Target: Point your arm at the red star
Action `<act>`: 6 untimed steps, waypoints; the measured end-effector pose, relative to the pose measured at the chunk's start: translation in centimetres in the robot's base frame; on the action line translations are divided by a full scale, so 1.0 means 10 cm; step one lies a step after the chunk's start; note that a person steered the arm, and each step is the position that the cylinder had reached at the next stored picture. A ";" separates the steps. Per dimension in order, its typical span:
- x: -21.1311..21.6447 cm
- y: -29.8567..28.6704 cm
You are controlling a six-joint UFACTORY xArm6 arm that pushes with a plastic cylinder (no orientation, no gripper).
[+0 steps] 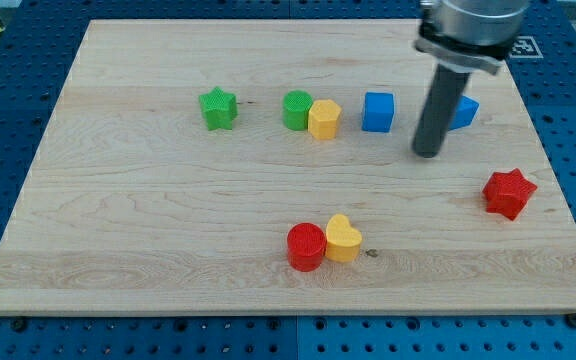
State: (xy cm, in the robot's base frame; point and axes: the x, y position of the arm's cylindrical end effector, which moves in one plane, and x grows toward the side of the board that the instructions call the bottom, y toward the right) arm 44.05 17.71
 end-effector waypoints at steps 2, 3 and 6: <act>0.07 1.26; 0.24 1.67; 1.21 1.50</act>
